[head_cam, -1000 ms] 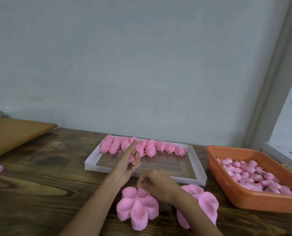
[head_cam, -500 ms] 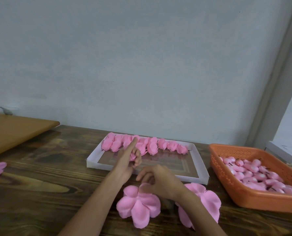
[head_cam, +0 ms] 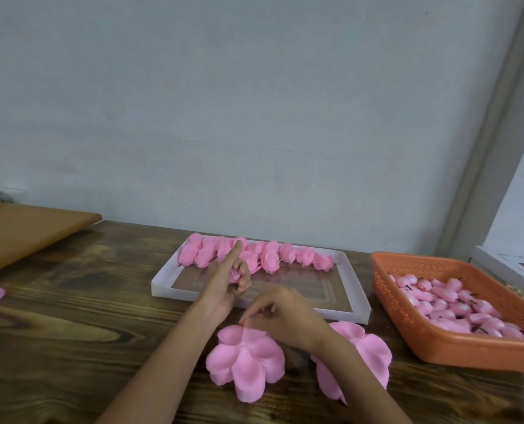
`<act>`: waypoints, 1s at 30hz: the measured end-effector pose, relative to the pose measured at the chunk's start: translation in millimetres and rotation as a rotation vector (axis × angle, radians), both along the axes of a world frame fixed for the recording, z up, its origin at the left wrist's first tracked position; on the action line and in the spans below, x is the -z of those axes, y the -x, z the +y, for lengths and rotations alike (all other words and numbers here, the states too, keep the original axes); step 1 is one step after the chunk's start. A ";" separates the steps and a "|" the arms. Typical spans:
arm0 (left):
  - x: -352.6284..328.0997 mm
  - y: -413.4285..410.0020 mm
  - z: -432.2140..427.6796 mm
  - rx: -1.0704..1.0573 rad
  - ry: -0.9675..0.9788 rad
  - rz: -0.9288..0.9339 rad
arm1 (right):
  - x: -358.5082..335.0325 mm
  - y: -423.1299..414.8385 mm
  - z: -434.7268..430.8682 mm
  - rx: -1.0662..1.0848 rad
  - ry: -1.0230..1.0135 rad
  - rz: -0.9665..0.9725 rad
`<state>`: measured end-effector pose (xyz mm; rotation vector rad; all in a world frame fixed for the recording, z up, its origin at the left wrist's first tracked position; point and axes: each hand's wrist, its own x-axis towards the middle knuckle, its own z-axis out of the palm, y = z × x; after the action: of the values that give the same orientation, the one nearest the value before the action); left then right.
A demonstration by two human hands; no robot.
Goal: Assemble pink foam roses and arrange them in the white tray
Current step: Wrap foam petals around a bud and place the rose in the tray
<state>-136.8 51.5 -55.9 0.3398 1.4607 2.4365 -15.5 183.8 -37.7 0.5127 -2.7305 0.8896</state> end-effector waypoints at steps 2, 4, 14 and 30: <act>-0.1 -0.2 0.5 0.007 -0.026 -0.002 | -0.2 -0.3 1.3 0.011 0.016 -0.031; -0.5 -1.2 0.4 0.017 -0.055 -0.005 | 0.3 -0.6 2.7 0.015 0.015 -0.063; -3.0 -3.1 -2.0 0.051 -0.105 -0.008 | -6.9 -8.7 0.2 0.005 0.145 -0.255; -13.0 -12.8 -1.6 -0.006 -0.121 0.094 | -12.5 -7.5 0.9 0.363 0.699 -0.149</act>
<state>-124.0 49.9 -42.9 0.4827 1.3545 2.5520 -8.0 184.6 -25.2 -0.1831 -2.2778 1.6917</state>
